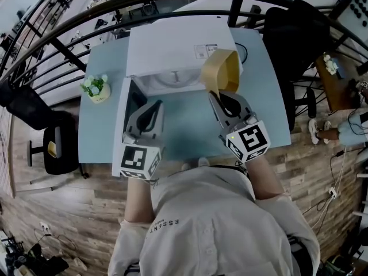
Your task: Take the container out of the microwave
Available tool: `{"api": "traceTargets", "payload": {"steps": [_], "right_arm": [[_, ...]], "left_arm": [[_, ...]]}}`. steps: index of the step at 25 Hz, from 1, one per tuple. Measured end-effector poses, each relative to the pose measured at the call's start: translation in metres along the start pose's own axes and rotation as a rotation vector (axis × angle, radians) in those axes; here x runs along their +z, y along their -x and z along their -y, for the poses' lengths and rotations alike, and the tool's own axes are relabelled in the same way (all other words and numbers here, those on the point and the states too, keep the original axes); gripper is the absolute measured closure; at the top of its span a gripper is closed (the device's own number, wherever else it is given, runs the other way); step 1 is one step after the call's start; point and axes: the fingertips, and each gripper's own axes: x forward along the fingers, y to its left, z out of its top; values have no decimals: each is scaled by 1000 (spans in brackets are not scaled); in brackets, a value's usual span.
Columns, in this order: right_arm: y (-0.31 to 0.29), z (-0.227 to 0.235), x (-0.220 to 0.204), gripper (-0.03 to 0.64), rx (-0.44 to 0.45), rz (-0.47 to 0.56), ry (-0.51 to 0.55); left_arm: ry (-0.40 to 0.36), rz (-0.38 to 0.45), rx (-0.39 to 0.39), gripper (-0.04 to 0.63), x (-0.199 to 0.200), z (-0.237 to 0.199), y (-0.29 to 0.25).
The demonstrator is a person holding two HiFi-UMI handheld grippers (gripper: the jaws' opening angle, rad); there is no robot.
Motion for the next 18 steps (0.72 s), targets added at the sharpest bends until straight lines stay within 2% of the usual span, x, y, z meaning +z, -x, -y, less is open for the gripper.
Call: {"api": "traceTargets", "payload": {"steps": [5, 13, 18], "right_arm": [[1, 9, 16, 595, -44, 77, 15], [-4, 22, 17, 598, -93, 83, -22], [-10, 22, 16, 598, -87, 69, -17]], "left_arm": [[-18, 20, 6, 594, 11, -5, -7], [-31, 29, 16, 594, 17, -11, -12], [-24, 23, 17, 594, 14, -14, -14]]}}
